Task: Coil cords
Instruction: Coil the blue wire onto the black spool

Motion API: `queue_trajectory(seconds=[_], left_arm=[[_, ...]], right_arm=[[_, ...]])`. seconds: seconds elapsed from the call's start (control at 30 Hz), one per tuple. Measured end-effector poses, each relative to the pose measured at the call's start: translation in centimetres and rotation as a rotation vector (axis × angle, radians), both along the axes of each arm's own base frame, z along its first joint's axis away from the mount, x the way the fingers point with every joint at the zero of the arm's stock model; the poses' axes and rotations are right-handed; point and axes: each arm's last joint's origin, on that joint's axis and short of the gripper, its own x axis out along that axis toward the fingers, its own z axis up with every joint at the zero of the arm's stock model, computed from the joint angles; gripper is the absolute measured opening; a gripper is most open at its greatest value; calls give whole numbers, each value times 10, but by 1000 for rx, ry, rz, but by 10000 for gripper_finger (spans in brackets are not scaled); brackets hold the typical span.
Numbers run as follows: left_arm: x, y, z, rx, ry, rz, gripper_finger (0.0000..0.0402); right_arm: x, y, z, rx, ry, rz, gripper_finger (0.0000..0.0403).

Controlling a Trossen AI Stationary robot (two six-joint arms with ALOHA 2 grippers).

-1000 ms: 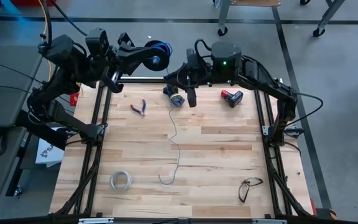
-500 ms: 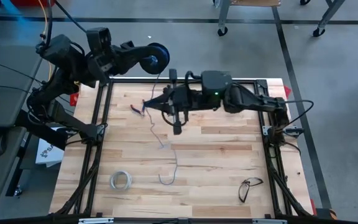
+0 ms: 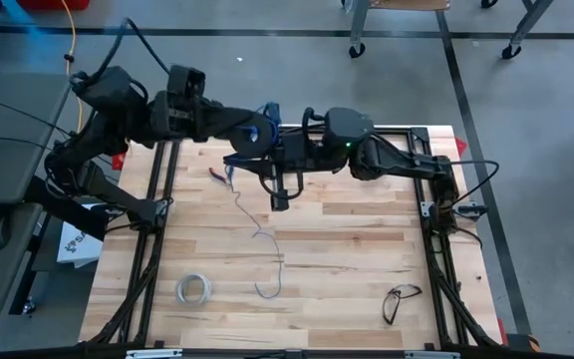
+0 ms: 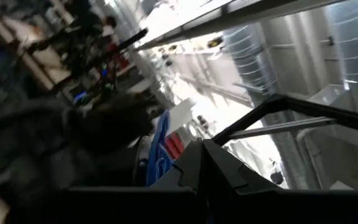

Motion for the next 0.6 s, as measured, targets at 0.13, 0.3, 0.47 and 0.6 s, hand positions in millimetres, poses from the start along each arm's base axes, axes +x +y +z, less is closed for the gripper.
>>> queue_trajectory(seconds=[0.13,0.3,0.47,0.6], left_arm=[[0,-2,0,-20,3,-4,1],[-1,-5,0,-40,6,-25,1],[1,-8,-2,-60,26,-50,0],[6,-10,-5,-65,43,-83,0]], right_arm=[[-1,0,1,-22,-10,1,0],[1,-7,2,-12,-32,-21,0],[1,-12,3,-14,-42,-25,0],[0,-12,3,-45,-50,-7,0]])
